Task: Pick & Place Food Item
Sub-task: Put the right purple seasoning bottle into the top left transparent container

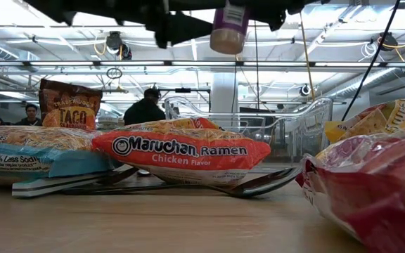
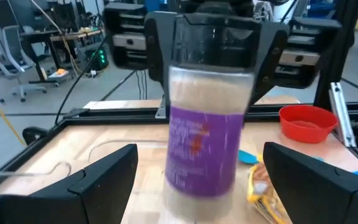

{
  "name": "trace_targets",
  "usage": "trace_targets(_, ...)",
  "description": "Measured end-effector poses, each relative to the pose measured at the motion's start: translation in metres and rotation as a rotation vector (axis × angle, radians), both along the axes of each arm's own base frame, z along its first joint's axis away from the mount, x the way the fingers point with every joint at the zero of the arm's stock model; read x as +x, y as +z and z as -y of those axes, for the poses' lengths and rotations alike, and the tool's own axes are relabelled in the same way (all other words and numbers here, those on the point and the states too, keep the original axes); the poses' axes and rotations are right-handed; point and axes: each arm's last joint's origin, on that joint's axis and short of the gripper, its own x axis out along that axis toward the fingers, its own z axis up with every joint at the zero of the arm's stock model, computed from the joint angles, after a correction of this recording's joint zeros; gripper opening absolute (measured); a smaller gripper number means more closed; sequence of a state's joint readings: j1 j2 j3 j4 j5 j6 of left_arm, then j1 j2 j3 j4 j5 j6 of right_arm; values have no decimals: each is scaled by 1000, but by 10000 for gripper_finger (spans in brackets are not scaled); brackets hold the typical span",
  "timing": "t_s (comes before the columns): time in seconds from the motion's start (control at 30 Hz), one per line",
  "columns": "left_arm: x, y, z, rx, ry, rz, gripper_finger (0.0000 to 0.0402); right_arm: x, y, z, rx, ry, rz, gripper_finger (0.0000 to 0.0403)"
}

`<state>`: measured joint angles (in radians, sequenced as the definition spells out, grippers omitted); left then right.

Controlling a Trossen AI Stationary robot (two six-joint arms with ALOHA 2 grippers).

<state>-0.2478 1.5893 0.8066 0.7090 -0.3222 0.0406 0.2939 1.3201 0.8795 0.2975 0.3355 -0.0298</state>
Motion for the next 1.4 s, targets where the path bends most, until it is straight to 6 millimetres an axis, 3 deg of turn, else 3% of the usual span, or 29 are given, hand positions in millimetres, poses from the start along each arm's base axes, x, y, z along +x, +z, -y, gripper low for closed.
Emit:
trace_targets(0.17,17,-5,1,2,9,-13,351,0,3,-4,-3,16,28,152)
trace_targets(0.37,23,-5,1,-23,11,-10,337,-2,4,-11,-15,45,41,153)
trace_targets(0.47,23,-3,2,-26,0,-2,291,-3,4,-12,-15,44,44,164)
trace_targets(0.63,22,-2,2,-36,-3,1,171,-3,5,-11,-42,43,42,191)
trace_targets(0.9,23,10,-1,-32,-101,105,168,-25,17,-5,-89,68,-7,239)
trace_targets(1.1,26,13,-14,-51,-144,157,168,-33,3,-2,-37,64,168,254)
trace_targets(1.23,27,12,-21,-70,-151,149,168,-31,-8,-2,-7,111,329,260)
trace_targets(1.4,27,11,-22,-68,-172,147,168,-17,-17,1,-9,89,337,258)
